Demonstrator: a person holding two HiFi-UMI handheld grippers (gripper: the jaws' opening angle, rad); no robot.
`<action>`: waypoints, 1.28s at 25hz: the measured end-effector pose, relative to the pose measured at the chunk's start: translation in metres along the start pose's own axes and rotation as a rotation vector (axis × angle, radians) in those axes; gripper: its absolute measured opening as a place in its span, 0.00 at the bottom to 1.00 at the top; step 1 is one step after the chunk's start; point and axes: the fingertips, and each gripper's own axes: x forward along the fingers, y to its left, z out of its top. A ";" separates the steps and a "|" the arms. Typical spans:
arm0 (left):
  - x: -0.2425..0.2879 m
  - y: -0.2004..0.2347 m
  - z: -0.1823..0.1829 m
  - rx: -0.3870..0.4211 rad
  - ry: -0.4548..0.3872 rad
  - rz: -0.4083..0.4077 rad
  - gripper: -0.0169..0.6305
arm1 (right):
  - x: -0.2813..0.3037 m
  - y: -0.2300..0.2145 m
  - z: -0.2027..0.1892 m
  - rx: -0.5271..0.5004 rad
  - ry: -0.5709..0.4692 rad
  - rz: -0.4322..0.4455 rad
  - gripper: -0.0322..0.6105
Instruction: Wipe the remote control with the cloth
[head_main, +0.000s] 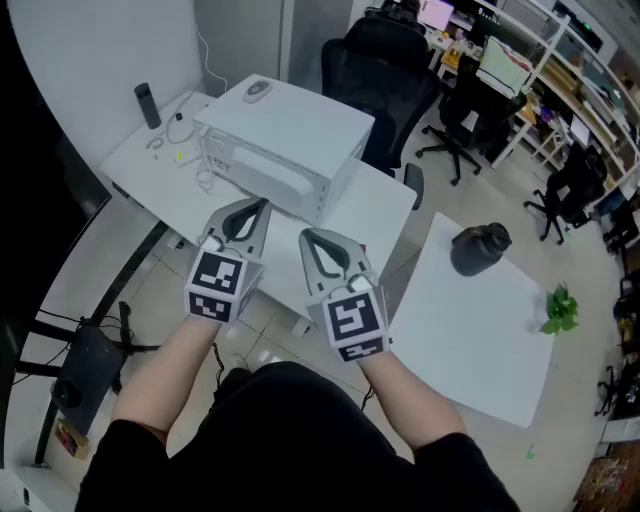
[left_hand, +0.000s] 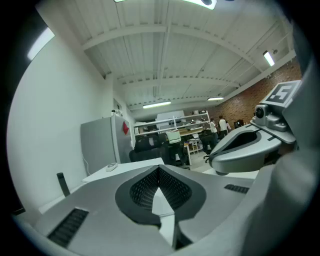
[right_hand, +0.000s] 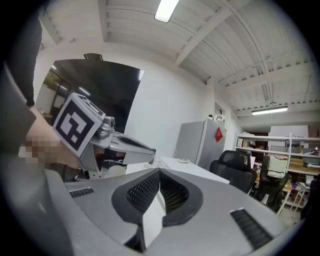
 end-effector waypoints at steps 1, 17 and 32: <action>0.004 0.006 0.001 0.003 0.006 0.005 0.03 | 0.000 -0.002 -0.003 0.006 0.003 0.000 0.08; 0.201 0.221 -0.026 -0.089 0.209 0.071 0.37 | 0.104 -0.067 -0.031 0.043 0.083 -0.042 0.08; 0.366 0.308 -0.103 -0.168 0.531 0.003 0.51 | 0.205 -0.119 -0.037 0.102 0.120 -0.078 0.08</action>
